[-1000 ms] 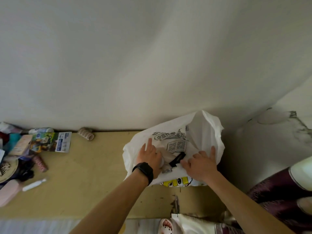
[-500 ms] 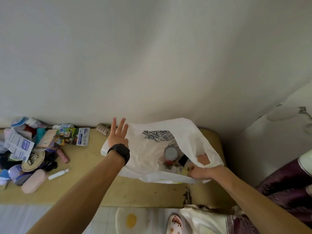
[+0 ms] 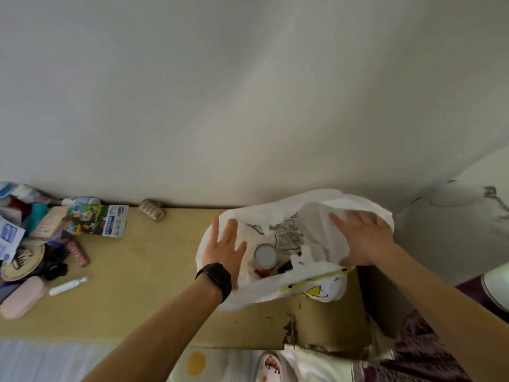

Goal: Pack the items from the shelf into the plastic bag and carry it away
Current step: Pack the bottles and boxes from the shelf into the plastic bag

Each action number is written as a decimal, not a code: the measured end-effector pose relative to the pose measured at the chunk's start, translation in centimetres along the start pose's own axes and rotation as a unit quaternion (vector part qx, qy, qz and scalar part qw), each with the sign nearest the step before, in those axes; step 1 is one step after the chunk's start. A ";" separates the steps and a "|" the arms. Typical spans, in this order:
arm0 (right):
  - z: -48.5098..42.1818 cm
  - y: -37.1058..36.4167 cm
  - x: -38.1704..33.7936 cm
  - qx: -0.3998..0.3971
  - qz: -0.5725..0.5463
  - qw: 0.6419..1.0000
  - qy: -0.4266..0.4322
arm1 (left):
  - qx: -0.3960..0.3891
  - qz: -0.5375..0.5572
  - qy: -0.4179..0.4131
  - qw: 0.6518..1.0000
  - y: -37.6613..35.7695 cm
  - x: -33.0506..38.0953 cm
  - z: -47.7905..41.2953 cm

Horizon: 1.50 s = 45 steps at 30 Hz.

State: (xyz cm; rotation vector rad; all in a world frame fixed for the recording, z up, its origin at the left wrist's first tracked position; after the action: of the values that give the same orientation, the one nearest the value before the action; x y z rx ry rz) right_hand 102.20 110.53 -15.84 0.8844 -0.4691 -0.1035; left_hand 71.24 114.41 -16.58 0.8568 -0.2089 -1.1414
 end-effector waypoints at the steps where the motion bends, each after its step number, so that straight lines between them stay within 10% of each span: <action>1: -0.8 -1.5 0.2 -0.019 0.024 1.000 0.008 | -0.047 -0.026 -0.017 0.998 -1.0 -0.1 -0.2; 5: -0.5 -6.2 -0.9 -0.095 0.135 0.985 0.055 | -0.162 -0.096 -0.079 0.979 -4.6 1.1 0.2; 9: 0.0 -7.1 -3.2 -0.108 0.158 0.981 0.022 | -0.101 -0.069 -0.074 0.990 -3.5 0.5 -0.4; 15: 1.3 -1.8 -5.1 0.180 -0.039 0.969 0.166 | 0.123 0.071 0.051 0.989 1.6 0.4 -1.7; 28: -1.4 -9.8 -1.9 -0.041 0.026 0.994 0.094 | -0.097 -0.048 0.010 0.994 -3.6 0.0 -2.6; 33: 0.7 -7.1 -2.9 -0.020 -0.051 0.996 0.067 | -0.007 -0.020 0.054 0.998 -1.7 -0.5 -0.7; 45: 2.7 -2.1 -5.2 0.008 0.028 0.997 0.069 | -0.122 -0.139 0.135 0.973 -1.9 -6.9 4.7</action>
State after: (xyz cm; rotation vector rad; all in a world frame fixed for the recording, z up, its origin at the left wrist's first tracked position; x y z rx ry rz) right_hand 96.61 108.68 -17.79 0.8873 -0.3652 0.0129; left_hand 64.28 117.76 -12.88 0.8277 0.2798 -1.2648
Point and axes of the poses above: each hand's wrist, its own z-axis away from the middle knuckle, its own y-axis out of the back of the hand, x = y × z, the point moved 1 cm from there along -z, towards the middle knuckle, and after that the axes turned 15 degrees about -y, right-handed, at the moved point
